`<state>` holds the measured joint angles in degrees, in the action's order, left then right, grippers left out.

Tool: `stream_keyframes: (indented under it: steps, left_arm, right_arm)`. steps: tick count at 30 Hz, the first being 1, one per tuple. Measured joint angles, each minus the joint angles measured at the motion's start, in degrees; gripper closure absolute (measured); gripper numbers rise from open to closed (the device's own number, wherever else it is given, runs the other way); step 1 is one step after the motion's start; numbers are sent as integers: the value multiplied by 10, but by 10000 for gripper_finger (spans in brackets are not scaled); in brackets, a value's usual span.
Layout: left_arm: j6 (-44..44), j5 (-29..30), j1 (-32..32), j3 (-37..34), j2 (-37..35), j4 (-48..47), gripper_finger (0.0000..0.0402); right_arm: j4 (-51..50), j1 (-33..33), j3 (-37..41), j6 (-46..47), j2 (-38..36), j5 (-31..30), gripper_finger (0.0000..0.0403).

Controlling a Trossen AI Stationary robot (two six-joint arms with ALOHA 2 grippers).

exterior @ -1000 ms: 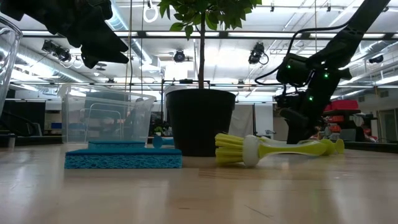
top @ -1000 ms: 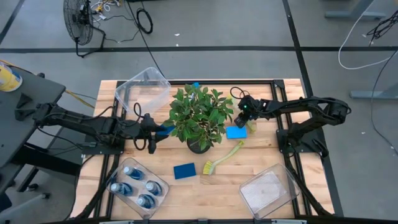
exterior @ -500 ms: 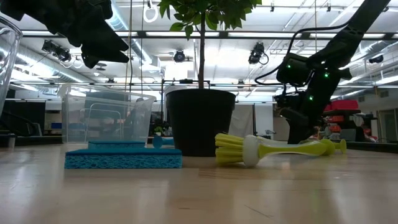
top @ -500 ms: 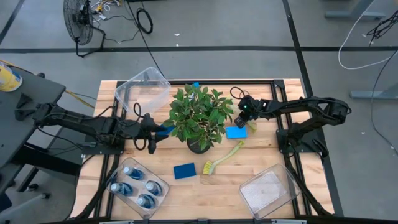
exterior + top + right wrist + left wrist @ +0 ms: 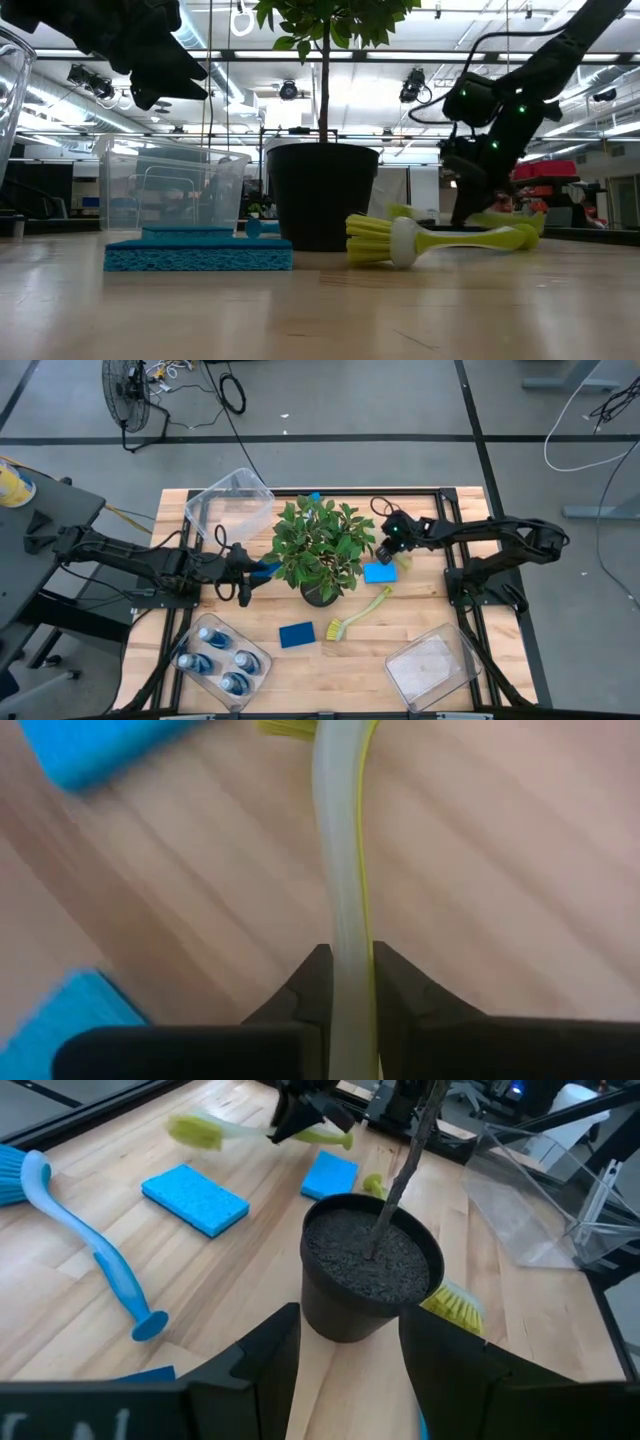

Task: Pick & Place Kitchen Sink Supplies
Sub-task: Put the green kitchen brush into the top transparent bin

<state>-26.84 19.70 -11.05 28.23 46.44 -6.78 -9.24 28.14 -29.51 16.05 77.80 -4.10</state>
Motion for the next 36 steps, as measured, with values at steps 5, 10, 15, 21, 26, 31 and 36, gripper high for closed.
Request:
stream_keyframes:
  steps: [5,10,15,21,26,31,36]
  left_arm:
    - [2,0,0,0,0,15,225]
    - [-1,1,0,0,0,56,225]
    - [5,25,0,0,0,142,225]
    - [48,66,11,10,0,168,225]
    - [50,47,62,25,0,168,225]
    - [53,-22,131,27,1,163,225]
    - [57,-70,194,27,1,163,225]
  right_arm:
    - [-7,-1,-27,-1,-19,-3,362]
    - [-28,-1,-65,-4,-41,6,362]
    - [-51,-1,-129,-17,-49,38,362]
    - [-80,-1,-212,-51,-49,52,362]
    - [-85,-1,-262,-63,-49,52,362]
    - [-82,-1,-286,-71,-49,53,362]
    - [-38,-1,-287,-60,-49,79,362]
